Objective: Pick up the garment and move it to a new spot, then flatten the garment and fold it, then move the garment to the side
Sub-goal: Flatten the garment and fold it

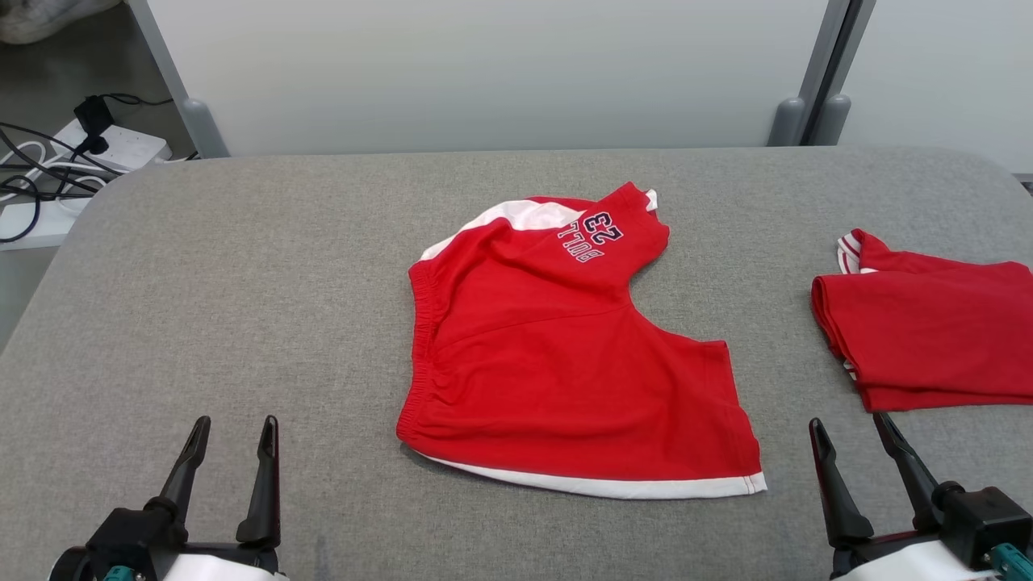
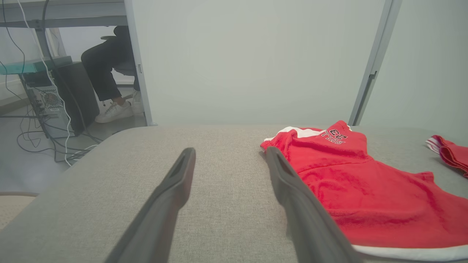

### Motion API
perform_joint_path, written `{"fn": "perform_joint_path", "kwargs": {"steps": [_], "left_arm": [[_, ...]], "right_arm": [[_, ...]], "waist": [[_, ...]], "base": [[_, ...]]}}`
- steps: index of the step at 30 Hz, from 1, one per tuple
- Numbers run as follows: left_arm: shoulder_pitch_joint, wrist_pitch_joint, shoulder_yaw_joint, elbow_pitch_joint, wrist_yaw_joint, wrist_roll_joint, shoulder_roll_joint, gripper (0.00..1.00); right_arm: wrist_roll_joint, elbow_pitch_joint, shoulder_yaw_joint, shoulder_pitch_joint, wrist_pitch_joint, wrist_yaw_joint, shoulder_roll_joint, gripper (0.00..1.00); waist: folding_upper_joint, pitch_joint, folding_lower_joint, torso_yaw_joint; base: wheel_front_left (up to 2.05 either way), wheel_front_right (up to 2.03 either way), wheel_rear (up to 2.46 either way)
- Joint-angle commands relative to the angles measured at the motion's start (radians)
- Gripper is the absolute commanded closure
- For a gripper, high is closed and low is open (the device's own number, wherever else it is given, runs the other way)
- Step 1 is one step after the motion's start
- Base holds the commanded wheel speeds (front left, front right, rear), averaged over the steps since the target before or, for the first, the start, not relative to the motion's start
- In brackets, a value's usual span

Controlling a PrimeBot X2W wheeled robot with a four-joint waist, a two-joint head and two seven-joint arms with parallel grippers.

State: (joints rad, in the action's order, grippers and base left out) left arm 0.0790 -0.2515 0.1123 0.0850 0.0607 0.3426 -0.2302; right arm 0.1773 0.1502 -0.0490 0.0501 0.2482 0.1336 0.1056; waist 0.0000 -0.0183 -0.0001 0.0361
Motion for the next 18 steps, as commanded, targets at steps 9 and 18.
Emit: {"fn": "perform_joint_path", "kwargs": {"steps": [9,18], "left_arm": [[-0.050,-0.010,-0.045,-0.007,-0.017,-0.023,0.003,0.00],[-0.078,-0.010,-0.028,0.015,-0.058,-0.013,0.024,0.00]], "right_arm": [[0.010,-0.015,-0.029,-0.043,0.014,-0.003,0.019,0.00],[0.014,0.002,-0.038,-0.058,0.014,-0.003,0.023,0.00]], "waist": [[0.0000,-0.008,0.0001,0.005],[0.0000,-0.025,0.0001,0.007]], "base": [[0.00,0.00,0.00],[0.00,0.00,0.00]]}}
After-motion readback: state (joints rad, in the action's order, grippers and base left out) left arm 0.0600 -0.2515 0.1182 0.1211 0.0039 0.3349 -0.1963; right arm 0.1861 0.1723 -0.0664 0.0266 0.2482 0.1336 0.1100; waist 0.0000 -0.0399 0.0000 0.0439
